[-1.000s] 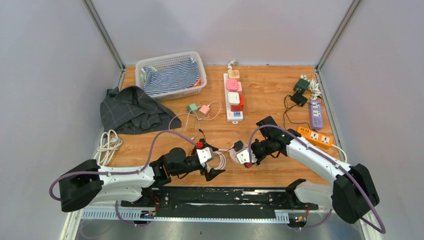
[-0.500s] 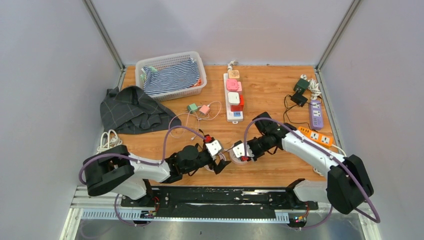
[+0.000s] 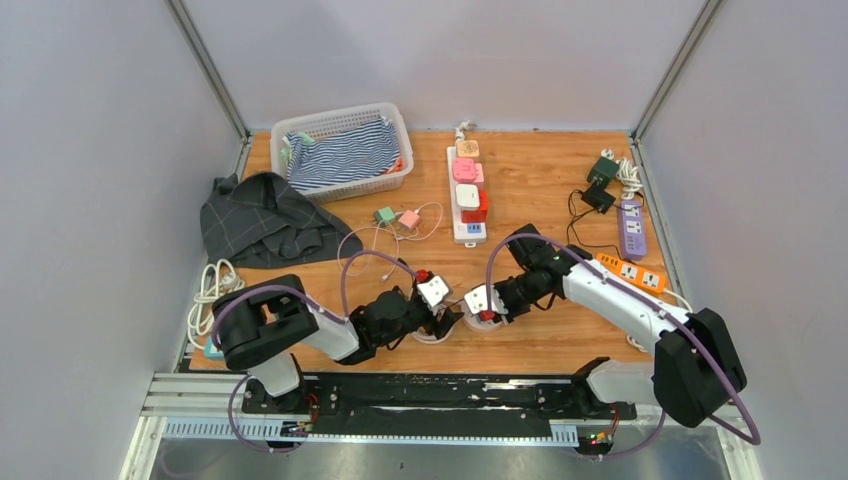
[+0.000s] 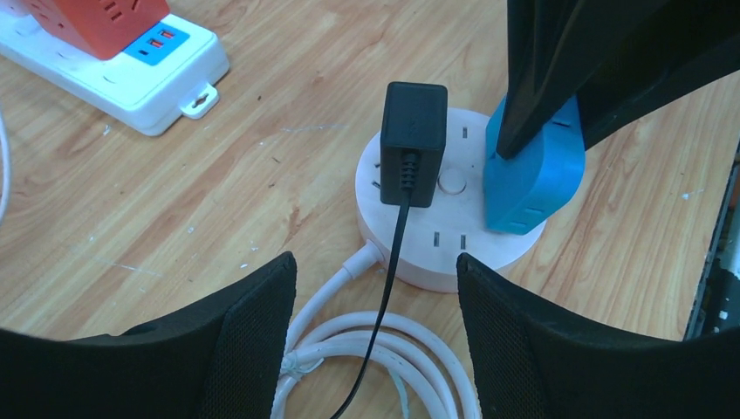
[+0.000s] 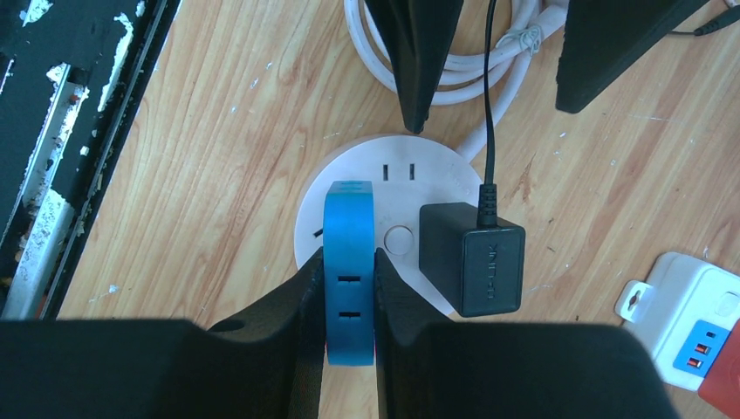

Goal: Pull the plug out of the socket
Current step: Remove the plug from the socket.

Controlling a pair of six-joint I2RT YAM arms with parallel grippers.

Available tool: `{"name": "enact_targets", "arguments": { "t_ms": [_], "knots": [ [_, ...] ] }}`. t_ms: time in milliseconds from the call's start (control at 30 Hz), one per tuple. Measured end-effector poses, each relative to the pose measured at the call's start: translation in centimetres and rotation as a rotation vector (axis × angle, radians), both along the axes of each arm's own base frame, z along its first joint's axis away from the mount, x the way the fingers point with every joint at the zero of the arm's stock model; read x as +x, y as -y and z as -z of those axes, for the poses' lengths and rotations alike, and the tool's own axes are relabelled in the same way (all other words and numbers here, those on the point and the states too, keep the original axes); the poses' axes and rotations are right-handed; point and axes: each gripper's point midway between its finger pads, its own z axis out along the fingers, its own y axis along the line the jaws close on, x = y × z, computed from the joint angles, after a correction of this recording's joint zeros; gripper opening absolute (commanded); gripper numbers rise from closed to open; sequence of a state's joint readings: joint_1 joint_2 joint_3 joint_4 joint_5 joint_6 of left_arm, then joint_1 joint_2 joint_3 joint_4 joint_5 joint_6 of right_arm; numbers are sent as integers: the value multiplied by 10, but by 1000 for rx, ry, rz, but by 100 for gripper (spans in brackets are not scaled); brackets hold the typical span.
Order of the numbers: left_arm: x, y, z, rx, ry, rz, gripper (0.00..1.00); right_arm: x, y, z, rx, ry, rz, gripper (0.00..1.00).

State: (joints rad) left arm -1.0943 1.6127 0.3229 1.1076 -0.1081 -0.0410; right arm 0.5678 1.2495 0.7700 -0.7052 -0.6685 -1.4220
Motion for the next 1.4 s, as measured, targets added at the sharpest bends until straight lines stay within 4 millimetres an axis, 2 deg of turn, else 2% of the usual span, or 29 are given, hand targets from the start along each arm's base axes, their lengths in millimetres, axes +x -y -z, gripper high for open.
{"name": "enact_targets", "arguments": {
  "t_ms": [233,400,633,1100,1400],
  "knots": [
    [3,5,8,12,-2,-2,71,0,0,1,5,3,5,0],
    [4,16,8,0,-2,24,72,1,1,1,10,19,12,0],
    [3,23,22,20,-20,45,71,1,1,1,9,15,19,0],
    [14,34,22,23,-7,20,64,4,2,2,9,-1,45,0],
    [16,36,22,5,3,15,53,3,-1,1,19,-37,49,0]
  ]
}}
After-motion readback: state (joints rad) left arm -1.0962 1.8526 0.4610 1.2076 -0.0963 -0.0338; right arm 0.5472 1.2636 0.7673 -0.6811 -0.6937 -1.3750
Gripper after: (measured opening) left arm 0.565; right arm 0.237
